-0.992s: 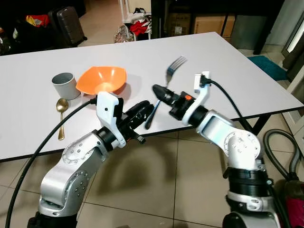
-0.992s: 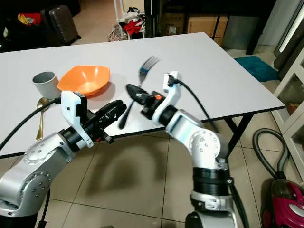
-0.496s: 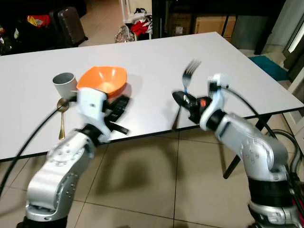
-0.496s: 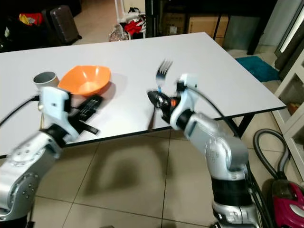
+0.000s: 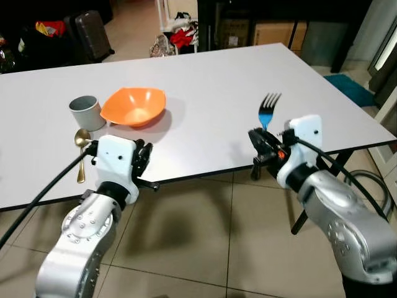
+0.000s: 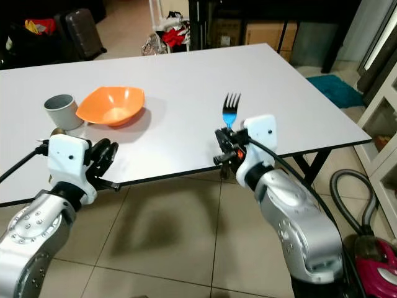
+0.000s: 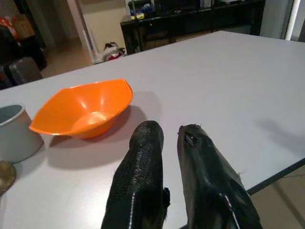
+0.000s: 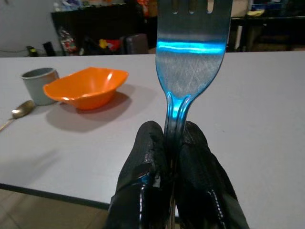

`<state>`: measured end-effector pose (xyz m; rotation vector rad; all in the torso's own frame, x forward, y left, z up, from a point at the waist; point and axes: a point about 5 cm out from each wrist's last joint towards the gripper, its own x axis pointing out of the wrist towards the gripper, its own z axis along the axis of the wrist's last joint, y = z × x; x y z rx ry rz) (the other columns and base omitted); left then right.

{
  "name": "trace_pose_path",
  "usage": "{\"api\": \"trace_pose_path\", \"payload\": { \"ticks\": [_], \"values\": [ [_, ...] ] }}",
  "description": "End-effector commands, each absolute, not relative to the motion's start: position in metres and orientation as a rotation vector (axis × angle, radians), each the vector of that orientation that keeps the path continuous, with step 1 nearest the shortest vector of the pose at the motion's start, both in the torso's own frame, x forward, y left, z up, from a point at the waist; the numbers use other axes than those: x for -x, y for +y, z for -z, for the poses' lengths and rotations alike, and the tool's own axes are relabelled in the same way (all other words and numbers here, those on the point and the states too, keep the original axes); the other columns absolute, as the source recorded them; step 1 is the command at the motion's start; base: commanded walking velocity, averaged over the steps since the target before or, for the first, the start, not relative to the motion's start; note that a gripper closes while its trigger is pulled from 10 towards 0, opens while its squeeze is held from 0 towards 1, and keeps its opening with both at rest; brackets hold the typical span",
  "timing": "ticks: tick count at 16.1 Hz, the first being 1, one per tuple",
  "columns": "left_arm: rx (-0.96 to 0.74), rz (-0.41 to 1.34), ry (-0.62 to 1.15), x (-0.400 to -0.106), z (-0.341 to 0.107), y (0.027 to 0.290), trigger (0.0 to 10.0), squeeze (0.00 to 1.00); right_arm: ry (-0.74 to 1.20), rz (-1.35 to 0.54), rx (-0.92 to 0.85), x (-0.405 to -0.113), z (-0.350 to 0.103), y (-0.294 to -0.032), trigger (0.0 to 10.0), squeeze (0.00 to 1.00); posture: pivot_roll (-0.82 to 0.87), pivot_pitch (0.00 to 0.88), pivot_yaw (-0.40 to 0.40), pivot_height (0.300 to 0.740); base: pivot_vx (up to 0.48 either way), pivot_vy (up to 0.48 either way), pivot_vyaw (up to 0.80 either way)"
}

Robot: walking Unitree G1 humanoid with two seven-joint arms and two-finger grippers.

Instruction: Setting the table

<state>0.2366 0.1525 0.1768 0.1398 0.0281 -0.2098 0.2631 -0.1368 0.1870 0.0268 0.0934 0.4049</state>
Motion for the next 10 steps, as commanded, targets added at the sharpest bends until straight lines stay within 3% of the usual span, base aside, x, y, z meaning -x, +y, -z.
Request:
{"api": "trace_pose_path", "payload": {
  "ticks": [1, 10],
  "values": [
    [-0.154, 0.170, 0.028, -0.234, -0.180, 0.156, 10.0, 0.00, 0.072, -0.420, -0.033, -0.257, -0.186, -0.130, 10.0, 0.00, -0.03, 0.000, 0.055, 0.740, 0.000, 0.315, 0.00],
    [-0.144, 0.138, 0.044, -0.231, -0.179, 0.159, 10.0, 0.00, 0.082, -0.410, -0.073, -0.246, -0.176, -0.123, 10.0, 0.00, -0.02, 0.000, 0.059, 0.740, 0.000, 0.312, 0.00]
  ]
}}
